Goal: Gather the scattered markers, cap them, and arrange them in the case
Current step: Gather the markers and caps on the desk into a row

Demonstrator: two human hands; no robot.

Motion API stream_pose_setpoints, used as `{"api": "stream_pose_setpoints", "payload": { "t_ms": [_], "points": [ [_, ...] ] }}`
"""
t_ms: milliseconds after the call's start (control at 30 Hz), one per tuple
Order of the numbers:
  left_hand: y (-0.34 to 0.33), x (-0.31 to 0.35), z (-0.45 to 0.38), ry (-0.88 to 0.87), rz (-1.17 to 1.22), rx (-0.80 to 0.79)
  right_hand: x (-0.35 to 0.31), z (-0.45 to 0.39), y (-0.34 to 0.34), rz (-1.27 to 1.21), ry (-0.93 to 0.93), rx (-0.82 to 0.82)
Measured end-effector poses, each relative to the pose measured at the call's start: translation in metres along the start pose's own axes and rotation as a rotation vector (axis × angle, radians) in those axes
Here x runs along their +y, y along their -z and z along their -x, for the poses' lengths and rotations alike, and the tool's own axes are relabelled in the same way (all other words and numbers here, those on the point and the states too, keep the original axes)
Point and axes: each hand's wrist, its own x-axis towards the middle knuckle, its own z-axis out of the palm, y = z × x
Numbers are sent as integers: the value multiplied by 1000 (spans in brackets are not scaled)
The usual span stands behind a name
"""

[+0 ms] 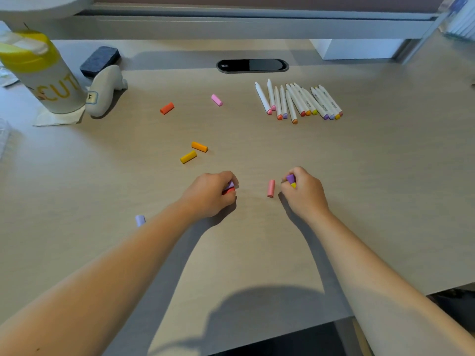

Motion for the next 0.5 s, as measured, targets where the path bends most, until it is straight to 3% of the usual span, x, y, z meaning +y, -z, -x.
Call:
{"api": "stream_pose_setpoints", "payload": {
  "t_ms": [267, 500],
  "points": [
    [9, -10, 22, 93, 87, 139, -15, 4, -10, 210, -77, -56],
    [34, -43, 67, 355, 180, 365, -54, 16, -38, 274, 40, -238]
  ]
}}
